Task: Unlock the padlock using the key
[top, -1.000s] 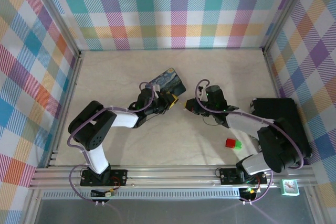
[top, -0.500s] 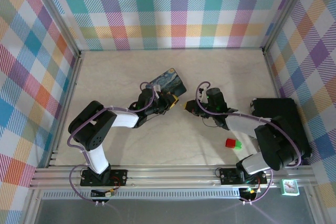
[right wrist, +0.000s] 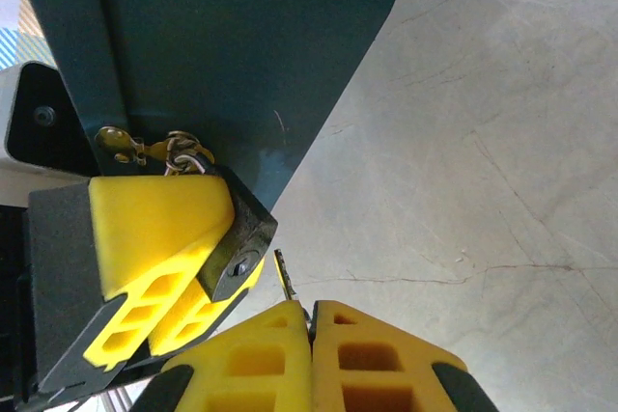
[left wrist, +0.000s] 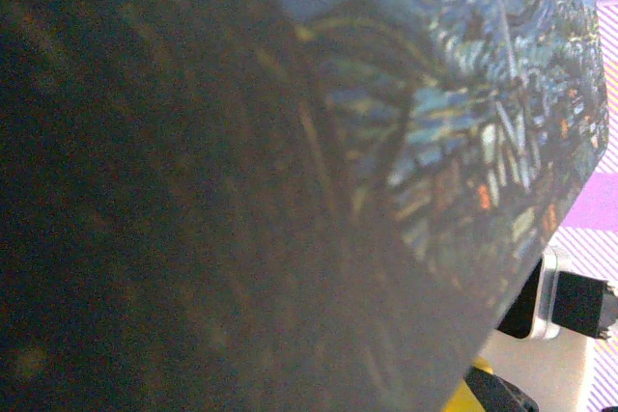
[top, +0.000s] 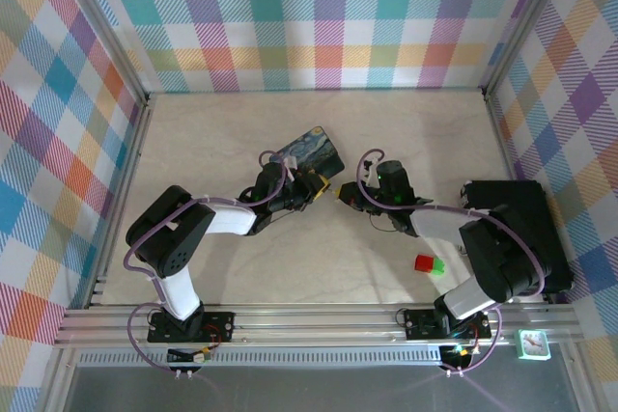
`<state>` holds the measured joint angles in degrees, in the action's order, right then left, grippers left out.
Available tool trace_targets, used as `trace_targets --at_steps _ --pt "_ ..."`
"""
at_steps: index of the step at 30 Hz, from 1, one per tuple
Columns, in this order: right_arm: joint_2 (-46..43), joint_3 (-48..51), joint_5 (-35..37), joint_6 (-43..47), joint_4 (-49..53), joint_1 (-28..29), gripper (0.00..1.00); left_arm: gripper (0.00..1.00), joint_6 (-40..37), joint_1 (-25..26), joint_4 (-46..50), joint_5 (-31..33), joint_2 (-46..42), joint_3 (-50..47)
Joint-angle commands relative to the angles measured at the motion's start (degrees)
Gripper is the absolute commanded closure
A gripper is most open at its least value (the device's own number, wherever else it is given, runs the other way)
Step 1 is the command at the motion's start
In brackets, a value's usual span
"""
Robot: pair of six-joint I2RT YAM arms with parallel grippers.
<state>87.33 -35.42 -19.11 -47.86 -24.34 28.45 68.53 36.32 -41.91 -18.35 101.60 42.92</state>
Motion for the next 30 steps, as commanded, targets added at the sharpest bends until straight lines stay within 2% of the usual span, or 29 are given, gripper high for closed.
trace_targets --at_steps 1,18,30 --pt "0.7 -2.3 -0.7 -0.9 -3.4 0.1 1.0 1.0 0.6 0.9 -0.3 -0.6 -1.8 0.6" --pt "-5.5 -0.6 1.0 -0.3 2.3 0.1 1.0 1.0 0.5 1.1 -1.5 -0.3 -0.8 0.8" --pt "-3.8 -1.0 -0.7 -1.8 0.5 0.1 1.0 1.0 0.5 1.4 -1.9 -0.5 -0.4 1.6"
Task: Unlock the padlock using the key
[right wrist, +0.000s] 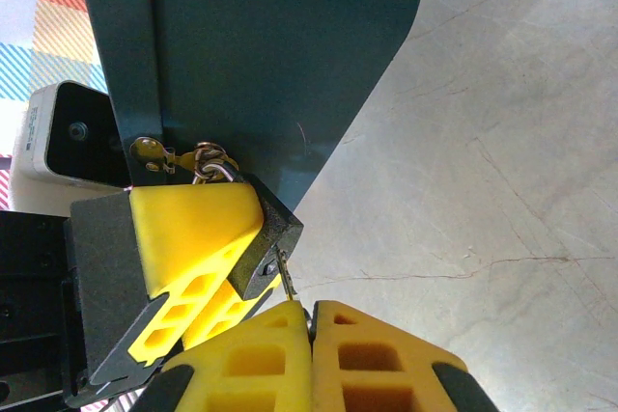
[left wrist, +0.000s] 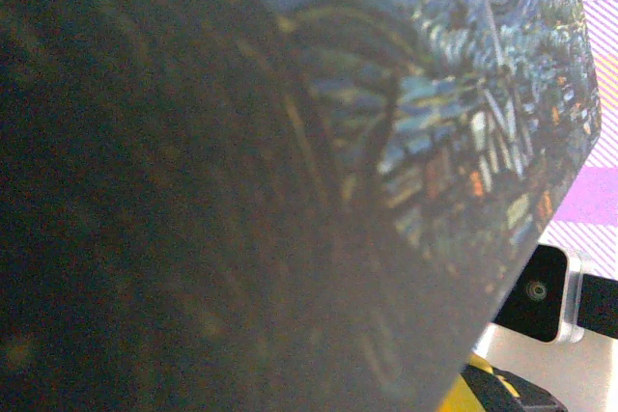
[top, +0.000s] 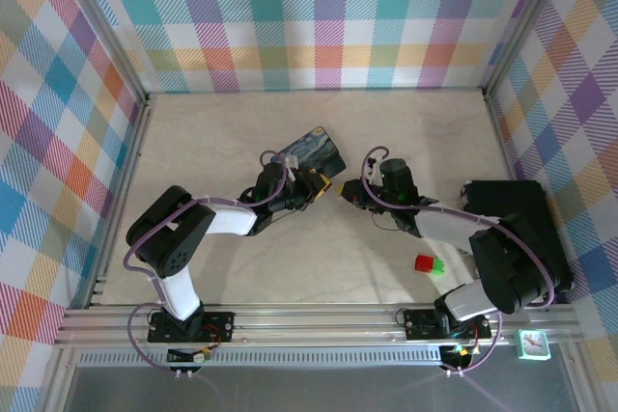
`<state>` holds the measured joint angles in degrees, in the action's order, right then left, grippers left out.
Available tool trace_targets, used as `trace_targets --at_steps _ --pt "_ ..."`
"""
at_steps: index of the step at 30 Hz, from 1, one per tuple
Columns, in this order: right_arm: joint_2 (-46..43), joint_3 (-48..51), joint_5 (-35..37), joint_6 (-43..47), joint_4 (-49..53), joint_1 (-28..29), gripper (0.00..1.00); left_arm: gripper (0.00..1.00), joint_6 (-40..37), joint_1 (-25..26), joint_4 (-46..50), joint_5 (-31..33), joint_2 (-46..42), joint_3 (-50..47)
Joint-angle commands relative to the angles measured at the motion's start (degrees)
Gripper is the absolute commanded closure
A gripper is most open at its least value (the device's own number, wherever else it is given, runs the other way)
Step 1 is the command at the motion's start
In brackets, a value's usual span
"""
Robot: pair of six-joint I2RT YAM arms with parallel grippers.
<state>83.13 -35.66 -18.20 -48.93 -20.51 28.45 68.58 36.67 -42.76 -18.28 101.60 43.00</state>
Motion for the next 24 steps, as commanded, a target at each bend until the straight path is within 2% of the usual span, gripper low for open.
trace_targets --at_steps 1,24 --pt "0.6 -0.6 -1.7 -0.9 -3.5 0.1 1.0 1.0 0.5 1.1 -1.1 -0.5 -0.4 1.4" --pt "0.8 -1.0 -1.8 -2.1 -5.2 1.6 1.0 1.0 1.2 1.6 -1.8 -0.2 0.5 2.1"
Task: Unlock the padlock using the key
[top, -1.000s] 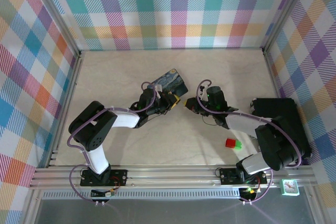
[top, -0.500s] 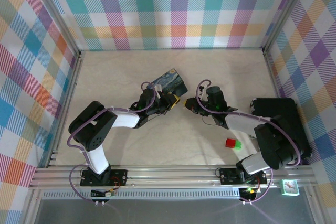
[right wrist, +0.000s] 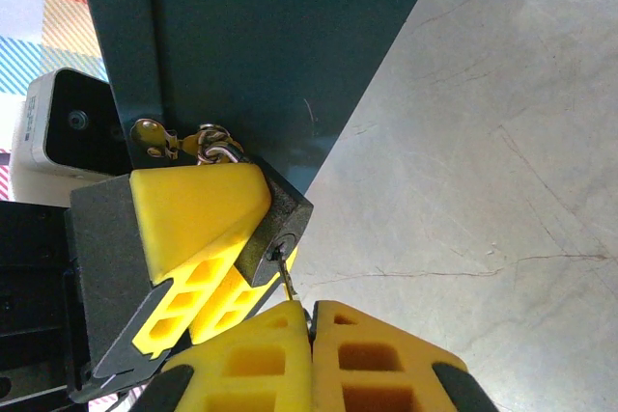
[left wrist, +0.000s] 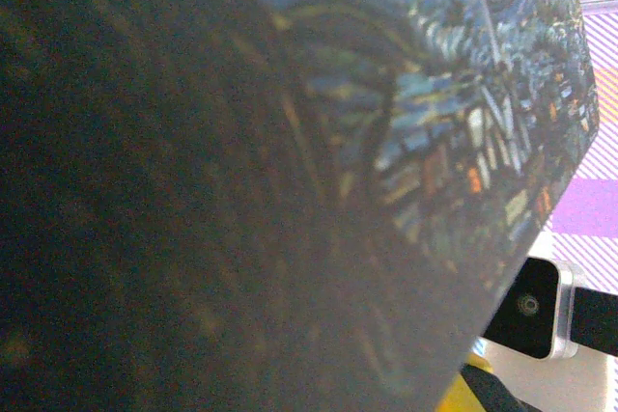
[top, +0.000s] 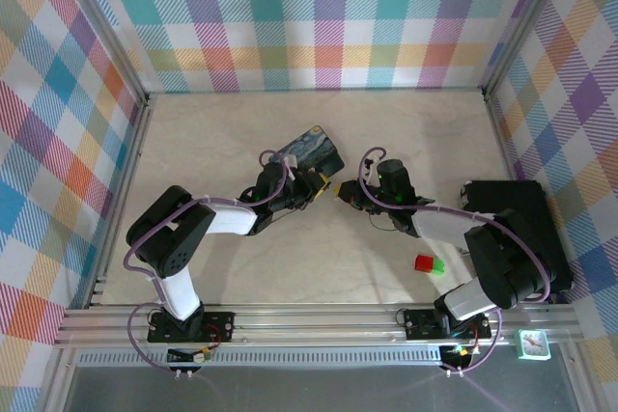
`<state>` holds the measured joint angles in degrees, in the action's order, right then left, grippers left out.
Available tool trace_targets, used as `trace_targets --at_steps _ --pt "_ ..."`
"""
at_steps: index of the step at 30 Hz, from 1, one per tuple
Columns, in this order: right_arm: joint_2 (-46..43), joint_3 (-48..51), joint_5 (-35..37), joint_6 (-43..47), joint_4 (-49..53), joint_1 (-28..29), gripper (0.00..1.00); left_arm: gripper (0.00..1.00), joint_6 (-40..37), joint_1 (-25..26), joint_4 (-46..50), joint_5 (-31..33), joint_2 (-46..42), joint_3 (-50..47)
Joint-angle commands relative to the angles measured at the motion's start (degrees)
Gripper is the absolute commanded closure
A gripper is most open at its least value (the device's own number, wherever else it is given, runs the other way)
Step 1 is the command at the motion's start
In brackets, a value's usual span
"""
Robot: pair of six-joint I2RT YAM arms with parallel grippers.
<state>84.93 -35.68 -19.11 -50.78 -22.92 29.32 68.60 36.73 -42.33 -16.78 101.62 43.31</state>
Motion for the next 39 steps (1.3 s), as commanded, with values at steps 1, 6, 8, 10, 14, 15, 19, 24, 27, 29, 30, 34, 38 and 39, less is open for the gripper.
trace_targets --at_steps 1,6,8,10,14,15,19,24,27,29,30,34,38,39 --pt "-0.8 -1.3 -1.0 -0.3 -2.9 0.7 1.0 1.0 1.2 1.6 -2.4 -1.7 0.4 1.7" --pt "2.4 -2.0 -2.1 -1.8 -6.7 0.7 1.0 1.0 1.4 1.9 -2.6 -2.1 0.4 1.9" --pt "3.7 -2.5 -3.0 -2.6 -8.8 0.5 1.0 1.0 1.6 2.1 -2.6 -2.4 0.4 2.1" --pt "4.6 -3.0 -3.7 -4.2 -10.4 -0.2 1.0 1.0 1.9 2.6 -3.2 -2.7 0.4 1.9" --pt "6.0 -4.6 -4.4 -7.6 -9.2 -1.7 1.0 1.0 3.0 3.2 -4.7 -3.3 0.3 1.8" --pt "6.7 -5.2 -5.2 -8.6 -9.0 -2.2 1.0 1.0 3.4 3.3 -5.3 -3.6 0.4 1.8" --pt "9.1 -6.2 -7.3 -12.2 -8.6 -3.9 1.0 1.0 3.9 3.3 -5.8 -4.1 0.0 2.0" --pt "10.9 -6.5 -8.2 -15.1 -7.6 -5.5 1.0 1.0 3.9 3.3 -5.5 -4.4 -0.6 2.6" --pt "12.4 -7.2 -9.3 -15.8 -8.2 -5.7 1.0 1.0 3.8 3.3 -5.0 -4.4 -1.1 2.8" --pt "13.1 -7.6 -10.3 -15.2 -9.6 -5.8 1.0 1.0 3.8 3.3 -5.1 -4.6 -1.3 2.6" --pt "13.1 -7.9 -10.6 -13.7 -10.3 -5.7 1.0 1.0 3.7 3.3 -5.1 -4.6 -1.4 2.6" --pt "10.1 -8.0 -6.6 -1.6 -6.9 -4.7 1.0 1.0 3.6 3.3 -5.0 -4.6 -1.7 2.6" --pt "7.9 -7.4 -4.1 5.6 -6.2 -3.8 1.0 1.0 4.3 3.3 -5.3 -4.5 -1.4 3.1" --pt "7.7 -7.4 -3.6 6.8 -6.1 -3.5 1.0 1.0 4.5 3.3 -5.5 -4.3 -1.3 3.1"
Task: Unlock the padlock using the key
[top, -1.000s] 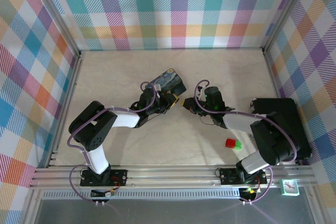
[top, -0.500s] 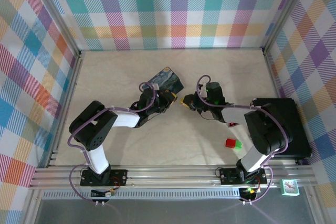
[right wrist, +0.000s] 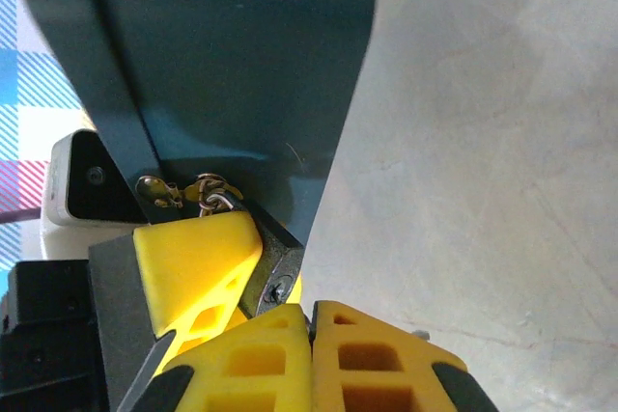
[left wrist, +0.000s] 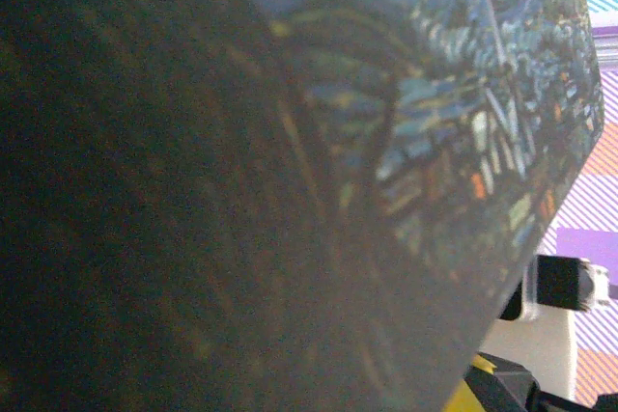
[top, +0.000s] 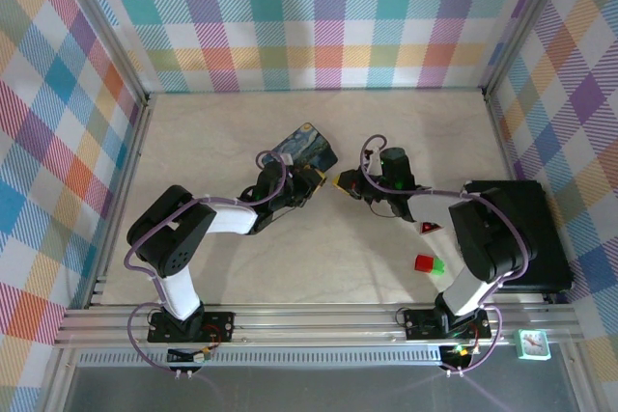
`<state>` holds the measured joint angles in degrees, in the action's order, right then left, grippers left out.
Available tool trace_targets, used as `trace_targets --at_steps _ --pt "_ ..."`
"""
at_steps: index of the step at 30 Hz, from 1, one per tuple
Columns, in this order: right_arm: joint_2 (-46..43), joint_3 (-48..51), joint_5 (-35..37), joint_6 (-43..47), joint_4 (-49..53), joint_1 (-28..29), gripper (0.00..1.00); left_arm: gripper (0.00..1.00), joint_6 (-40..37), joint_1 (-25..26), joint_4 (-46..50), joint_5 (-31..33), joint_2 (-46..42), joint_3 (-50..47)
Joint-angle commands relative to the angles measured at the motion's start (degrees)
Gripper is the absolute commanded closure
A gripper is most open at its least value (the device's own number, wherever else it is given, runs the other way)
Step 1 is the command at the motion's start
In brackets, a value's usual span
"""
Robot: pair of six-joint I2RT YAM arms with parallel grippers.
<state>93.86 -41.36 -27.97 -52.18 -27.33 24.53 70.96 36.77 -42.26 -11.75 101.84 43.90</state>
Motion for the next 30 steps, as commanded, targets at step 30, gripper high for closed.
trace_targets --at_steps 30 --pt "-6.2 7.6 18.5 16.6 -16.5 10.4 1.0 1.0 8.1 3.3 -11.6 -10.1 3.2 6.5"
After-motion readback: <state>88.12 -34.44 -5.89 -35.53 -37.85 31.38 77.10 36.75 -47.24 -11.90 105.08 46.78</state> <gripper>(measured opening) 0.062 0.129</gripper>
